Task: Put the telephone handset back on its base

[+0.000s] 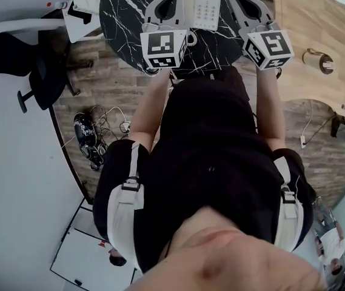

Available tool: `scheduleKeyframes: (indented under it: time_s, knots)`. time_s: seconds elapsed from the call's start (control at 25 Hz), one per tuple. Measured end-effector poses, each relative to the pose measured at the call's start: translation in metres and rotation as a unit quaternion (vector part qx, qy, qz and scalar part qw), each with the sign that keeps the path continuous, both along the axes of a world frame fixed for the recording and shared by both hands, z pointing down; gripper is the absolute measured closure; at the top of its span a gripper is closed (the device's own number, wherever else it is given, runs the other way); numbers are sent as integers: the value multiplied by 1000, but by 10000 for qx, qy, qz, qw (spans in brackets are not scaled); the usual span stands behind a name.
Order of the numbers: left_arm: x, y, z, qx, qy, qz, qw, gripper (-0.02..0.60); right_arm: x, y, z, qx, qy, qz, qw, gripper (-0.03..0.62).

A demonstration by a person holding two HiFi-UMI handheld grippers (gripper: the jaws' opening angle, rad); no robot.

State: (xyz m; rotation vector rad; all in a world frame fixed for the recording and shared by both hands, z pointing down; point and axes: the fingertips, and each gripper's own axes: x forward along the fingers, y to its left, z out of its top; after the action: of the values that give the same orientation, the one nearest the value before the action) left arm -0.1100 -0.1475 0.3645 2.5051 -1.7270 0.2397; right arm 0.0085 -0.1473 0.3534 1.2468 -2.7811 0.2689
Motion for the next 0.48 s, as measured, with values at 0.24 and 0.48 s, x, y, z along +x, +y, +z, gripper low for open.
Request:
scheduleKeyframes:
  time_s: [0.24, 0.48]
  knots:
    - [-3, -1, 2, -15, 23, -14, 10000, 566, -2, 0, 3, -24, 21, 28, 10000, 565]
    - [-2, -3, 5, -56, 24, 14, 10000, 566, 0, -2, 4, -61, 31, 74, 9999, 565]
